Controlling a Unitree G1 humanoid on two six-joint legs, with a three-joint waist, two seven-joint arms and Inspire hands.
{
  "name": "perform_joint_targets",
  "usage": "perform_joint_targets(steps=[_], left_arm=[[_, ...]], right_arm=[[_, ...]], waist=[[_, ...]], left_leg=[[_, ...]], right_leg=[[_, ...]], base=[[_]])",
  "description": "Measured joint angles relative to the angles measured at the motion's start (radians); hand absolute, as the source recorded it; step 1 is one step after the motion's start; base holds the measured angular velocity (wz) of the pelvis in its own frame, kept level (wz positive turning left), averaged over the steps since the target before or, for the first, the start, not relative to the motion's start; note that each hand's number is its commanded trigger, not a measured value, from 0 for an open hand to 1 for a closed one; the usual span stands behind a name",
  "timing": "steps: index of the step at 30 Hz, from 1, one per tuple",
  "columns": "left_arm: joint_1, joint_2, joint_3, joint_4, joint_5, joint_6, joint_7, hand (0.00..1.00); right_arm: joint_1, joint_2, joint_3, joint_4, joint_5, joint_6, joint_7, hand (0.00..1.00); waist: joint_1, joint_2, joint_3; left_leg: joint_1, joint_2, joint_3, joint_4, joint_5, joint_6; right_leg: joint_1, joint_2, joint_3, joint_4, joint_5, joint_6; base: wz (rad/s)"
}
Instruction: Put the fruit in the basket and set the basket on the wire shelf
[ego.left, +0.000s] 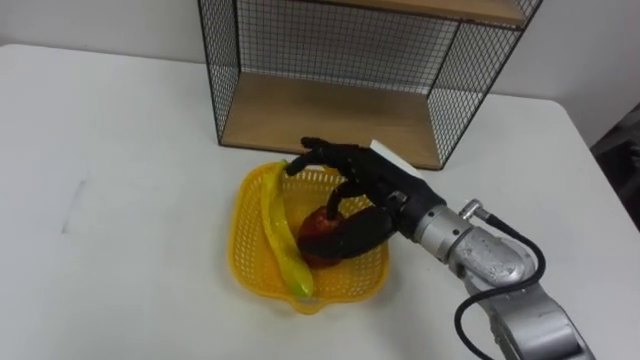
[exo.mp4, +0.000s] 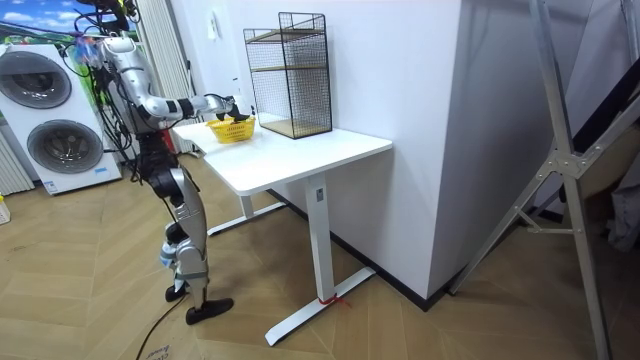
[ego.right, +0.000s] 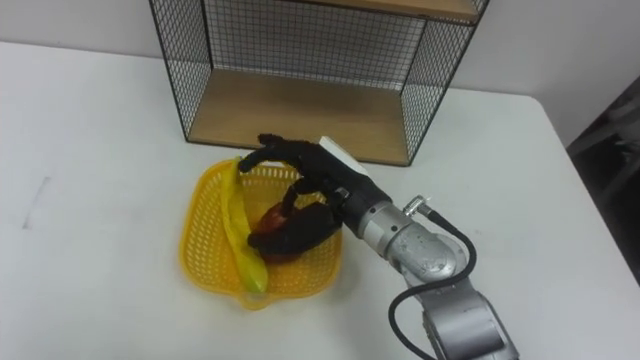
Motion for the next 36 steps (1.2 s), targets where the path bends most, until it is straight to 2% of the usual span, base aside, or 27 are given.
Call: perform_joint_targets(steps=[5,8,11,14,16,17,20,22,23,25,28,30,32,34,35,36], left_arm=[[0.001,-0.001,0.003,0.002,-0.037,0.000,-0.001,0.00],[0.004,-0.001,0.004,0.008,-0.052,0.000,-0.001,0.00],[0.026,-0.002,0.026,0.016,-0.131,-0.004,0.010,0.00],[0.051,-0.007,0.094,0.029,-0.245,-0.006,0.048,0.00],[0.062,-0.009,0.177,0.064,-0.352,-0.018,0.086,0.00],[0.064,-0.009,0.196,0.064,-0.379,-0.019,0.098,0.00],[0.086,-0.008,0.286,0.064,-0.539,-0.032,0.178,0.00],[0.094,-0.009,0.378,0.055,-0.689,-0.045,0.252,0.00],[0.096,-0.009,0.395,0.047,-0.724,-0.047,0.275,0.00],[0.117,-0.014,0.462,-0.031,-0.831,-0.051,0.365,0.00],[0.118,-0.019,0.548,-0.144,-0.884,-0.077,0.484,0.00],[0.117,-0.018,0.573,-0.218,-0.887,-0.092,0.569,0.00],[0.121,-0.020,0.574,-0.319,-0.883,-0.101,0.645,0.00],[0.120,-0.020,0.574,-0.489,-0.856,-0.121,0.734,0.00],[0.119,-0.020,0.574,-0.533,-0.855,-0.128,0.755,0.00],[0.115,-0.020,0.573,-0.609,-0.834,-0.148,0.790,0.00]], right_arm=[[0.004,0.000,0.000,0.000,0.003,0.000,-0.002,0.00],[0.023,0.000,-0.003,0.010,0.010,-0.010,-0.025,0.00],[0.035,0.000,-0.009,0.026,0.053,-0.018,-0.059,0.00],[0.056,0.002,-0.044,0.027,0.103,-0.017,-0.089,0.00],[0.070,-0.007,-0.078,0.031,0.138,-0.017,-0.109,0.00],[0.075,-0.011,-0.084,0.033,0.146,-0.016,-0.119,0.00],[0.095,-0.018,-0.126,0.034,0.165,-0.015,-0.178,0.00],[0.101,-0.019,-0.169,0.029,0.216,-0.012,-0.229,0.00],[0.101,-0.019,-0.179,0.025,0.227,-0.011,-0.245,0.00],[0.109,-0.019,-0.215,0.015,0.239,-0.010,-0.298,0.00],[0.143,-0.022,-0.281,-0.011,0.271,-0.007,-0.349,0.00],[0.153,-0.022,-0.315,-0.027,0.273,-0.007,-0.384,0.00],[0.169,-0.022,-0.341,-0.039,0.272,-0.007,-0.421,0.00],[0.181,-0.019,-0.370,-0.047,0.268,-0.007,-0.467,0.00],[0.182,-0.019,-0.372,-0.047,0.267,-0.007,-0.478,0.00],[0.185,-0.013,-0.377,-0.047,0.254,-0.008,-0.496,0.00]], waist=[[-0.002,0.002,-0.0005],[-0.006,0.006,-0.0022],[-0.008,0.011,-0.0047],[-0.007,0.011,-0.0063],[-0.005,0.011,-0.0066],[-0.005,0.011,-0.0067],[-0.004,0.016,-0.0032],[0.000,0.024,-0.0039],[0.000,0.026,-0.0041],[-0.001,0.037,-0.0066],[0.000,0.051,-0.0093],[-0.003,0.060,-0.0113],[0.000,0.067,-0.0170],[0.000,0.069,-0.0171],[-0.001,0.067,-0.0186],[-0.001,0.069,-0.0172]], left_leg=[[-0.002,0.006,-0.006,0.002,0.000,0.000],[-0.001,0.001,-0.015,-0.001,0.000,-0.001],[0.004,0.001,-0.013,-0.001,0.000,-0.001],[0.007,0.000,-0.017,0.003,0.000,-0.001],[0.008,-0.001,-0.020,0.004,0.000,0.000],[0.009,-0.001,-0.022,0.004,0.000,0.000],[0.020,0.000,-0.023,0.000,0.001,0.002],[0.022,-0.002,-0.025,-0.002,0.002,0.003],[0.022,-0.002,-0.025,-0.002,0.002,0.004],[0.021,-0.003,-0.027,-0.001,0.002,0.004],[0.020,-0.004,-0.039,-0.001,0.004,0.004],[0.019,-0.004,-0.038,-0.001,0.004,0.004],[0.019,-0.004,-0.038,-0.002,0.004,0.004],[0.017,-0.003,-0.038,-0.002,0.005,0.003],[0.018,-0.003,-0.038,-0.001,0.005,0.003],[0.020,-0.003,-0.038,-0.002,0.005,0.003]], right_leg=[[0.000,-0.001,-0.010,0.000,0.000,0.000],[0.006,0.000,-0.017,0.000,0.000,0.000],[0.012,-0.001,-0.021,0.001,0.000,0.000],[0.016,-0.001,-0.013,0.001,0.000,0.000],[0.018,-0.004,-0.014,0.001,0.000,0.000],[0.019,-0.004,-0.014,0.001,0.000,0.000],[0.029,-0.009,-0.023,0.000,0.000,0.000],[0.031,-0.010,-0.020,0.001,0.000,0.000],[0.031,-0.011,-0.020,0.001,0.000,0.000],[0.031,-0.010,-0.017,0.001,0.000,0.001],[0.032,-0.012,-0.025,0.002,0.000,0.001],[0.031,-0.012,-0.026,0.002,0.000,0.001],[0.030,-0.014,-0.034,0.003,-0.001,0.001],[0.028,-0.013,-0.033,0.004,-0.001,0.002],[0.029,-0.013,-0.033,0.005,-0.001,0.002],[0.030,-0.012,-0.032,0.004,-0.001,0.002]], base=[[0.01],[0.09],[0.00],[0.00],[0.00],[0.03],[0.03],[0.02],[0.00],[0.02],[0.10],[0.00],[0.00],[0.00],[0.00],[0.00]])
